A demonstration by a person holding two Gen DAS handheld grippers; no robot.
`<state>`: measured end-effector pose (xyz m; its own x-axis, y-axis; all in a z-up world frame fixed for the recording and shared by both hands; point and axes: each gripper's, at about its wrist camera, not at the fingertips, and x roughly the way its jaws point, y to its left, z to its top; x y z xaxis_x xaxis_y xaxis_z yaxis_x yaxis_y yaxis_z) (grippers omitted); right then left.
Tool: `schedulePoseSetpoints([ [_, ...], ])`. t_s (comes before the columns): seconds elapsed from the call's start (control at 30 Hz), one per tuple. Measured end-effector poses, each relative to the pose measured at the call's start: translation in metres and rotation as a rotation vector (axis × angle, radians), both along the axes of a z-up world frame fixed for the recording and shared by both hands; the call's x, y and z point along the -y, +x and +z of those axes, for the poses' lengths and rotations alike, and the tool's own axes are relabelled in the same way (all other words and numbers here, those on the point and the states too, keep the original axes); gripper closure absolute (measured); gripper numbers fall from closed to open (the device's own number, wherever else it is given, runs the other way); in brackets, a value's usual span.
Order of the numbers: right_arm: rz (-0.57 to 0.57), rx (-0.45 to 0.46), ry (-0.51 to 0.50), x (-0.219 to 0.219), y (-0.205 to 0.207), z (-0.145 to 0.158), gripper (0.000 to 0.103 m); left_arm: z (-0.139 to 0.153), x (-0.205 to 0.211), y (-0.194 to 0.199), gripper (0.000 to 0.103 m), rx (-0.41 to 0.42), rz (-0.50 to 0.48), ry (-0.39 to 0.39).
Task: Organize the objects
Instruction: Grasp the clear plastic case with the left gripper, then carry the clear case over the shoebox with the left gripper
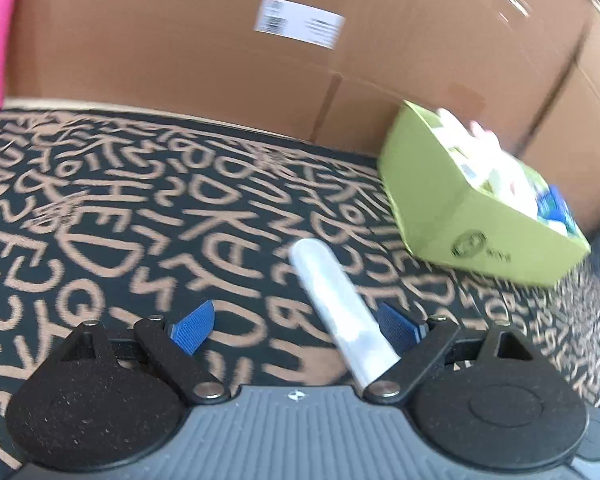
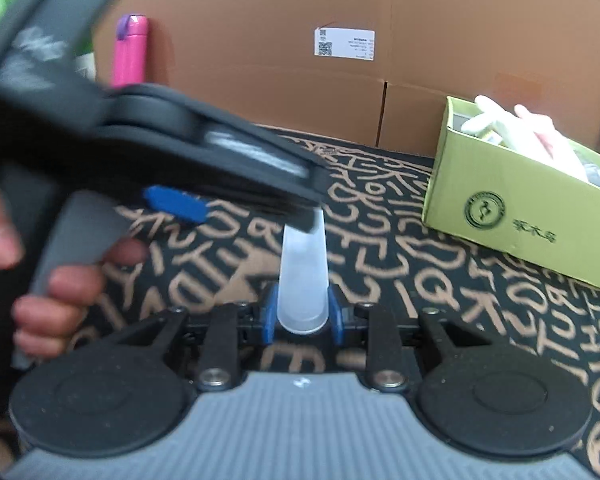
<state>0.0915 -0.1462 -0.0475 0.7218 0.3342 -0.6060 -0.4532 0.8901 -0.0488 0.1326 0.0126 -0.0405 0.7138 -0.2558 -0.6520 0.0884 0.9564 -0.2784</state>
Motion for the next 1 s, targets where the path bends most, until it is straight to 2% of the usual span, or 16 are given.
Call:
schedulePoseSetpoints([
  [0.07, 0.009, -0.003, 0.008, 0.003, -0.008, 0.001, 0.077, -0.001, 0.011, -0.002, 0.017, -0.002, -0.039, 0.021],
  [0.17, 0.017, -0.001, 0.024, 0.009, -0.018, 0.000, 0.077, -0.001, 0.027, -0.004, 0.040, 0.013, -0.090, 0.072],
  [0.2, 0.013, 0.004, 0.035, 0.012, -0.021, -0.002, 0.077, -0.002, 0.031, -0.004, 0.050, 0.013, -0.108, 0.095],
  [0.23, 0.007, 0.003, 0.050, 0.015, -0.023, -0.002, 0.077, -0.001, 0.035, -0.005, 0.053, 0.017, -0.114, 0.115],
  [0.37, -0.009, -0.009, 0.096, 0.026, -0.023, -0.002, 0.077, -0.001, 0.041, -0.009, 0.053, 0.024, -0.119, 0.152],
  [0.43, -0.008, -0.013, 0.115, 0.028, -0.022, -0.002, 0.077, 0.000, 0.047, -0.010, 0.057, 0.029, -0.135, 0.174],
  [0.63, -0.055, 0.004, 0.171, 0.050, -0.031, 0.001, 0.076, 0.012, 0.064, -0.013, 0.065, 0.034, -0.154, 0.134],
  [0.77, -0.116, 0.062, 0.202, 0.073, -0.035, 0.018, 0.076, 0.042, 0.088, -0.017, 0.075, 0.126, -0.213, 0.120],
  [1.0, -0.206, 0.230, 0.235, 0.114, -0.027, 0.061, 0.076, 0.090, 0.135, -0.008, 0.076, 0.268, -0.306, 0.101],
])
